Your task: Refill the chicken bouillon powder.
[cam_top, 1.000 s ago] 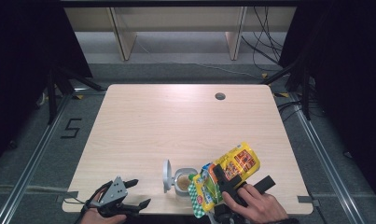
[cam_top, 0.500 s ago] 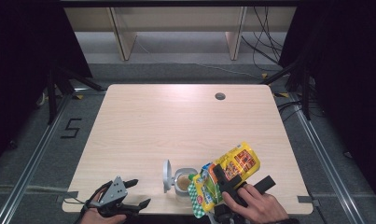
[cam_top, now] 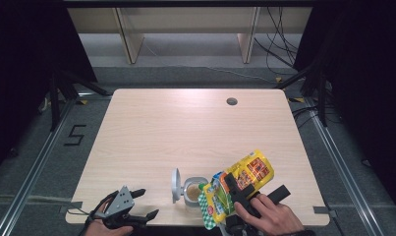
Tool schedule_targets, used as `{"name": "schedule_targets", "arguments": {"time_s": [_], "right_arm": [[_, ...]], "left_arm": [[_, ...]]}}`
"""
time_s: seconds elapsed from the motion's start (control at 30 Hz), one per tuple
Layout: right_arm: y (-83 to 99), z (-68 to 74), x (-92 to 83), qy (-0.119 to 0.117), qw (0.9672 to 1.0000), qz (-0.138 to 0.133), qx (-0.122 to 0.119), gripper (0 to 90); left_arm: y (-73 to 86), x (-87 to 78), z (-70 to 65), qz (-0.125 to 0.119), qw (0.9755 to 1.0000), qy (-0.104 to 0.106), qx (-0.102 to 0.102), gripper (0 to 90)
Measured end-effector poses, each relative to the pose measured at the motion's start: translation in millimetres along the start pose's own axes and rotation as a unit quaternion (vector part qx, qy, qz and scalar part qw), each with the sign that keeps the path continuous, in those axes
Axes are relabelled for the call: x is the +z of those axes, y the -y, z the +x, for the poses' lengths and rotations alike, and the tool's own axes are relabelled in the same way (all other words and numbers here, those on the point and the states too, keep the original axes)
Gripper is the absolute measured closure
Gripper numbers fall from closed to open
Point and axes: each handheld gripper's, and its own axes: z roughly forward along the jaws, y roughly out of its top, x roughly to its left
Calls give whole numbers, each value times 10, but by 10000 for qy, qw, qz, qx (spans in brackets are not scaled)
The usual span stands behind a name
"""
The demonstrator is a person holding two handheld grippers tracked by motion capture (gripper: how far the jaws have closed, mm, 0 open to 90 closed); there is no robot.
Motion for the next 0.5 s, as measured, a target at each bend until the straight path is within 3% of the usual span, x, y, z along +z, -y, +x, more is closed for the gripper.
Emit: {"name": "schedule_targets", "arguments": {"time_s": [0.5], "right_arm": [[3,-1,-3,-17,10000,3,-8,641]], "left_arm": [[0,0,-1,-3,10000,-1,-2,205]]}}
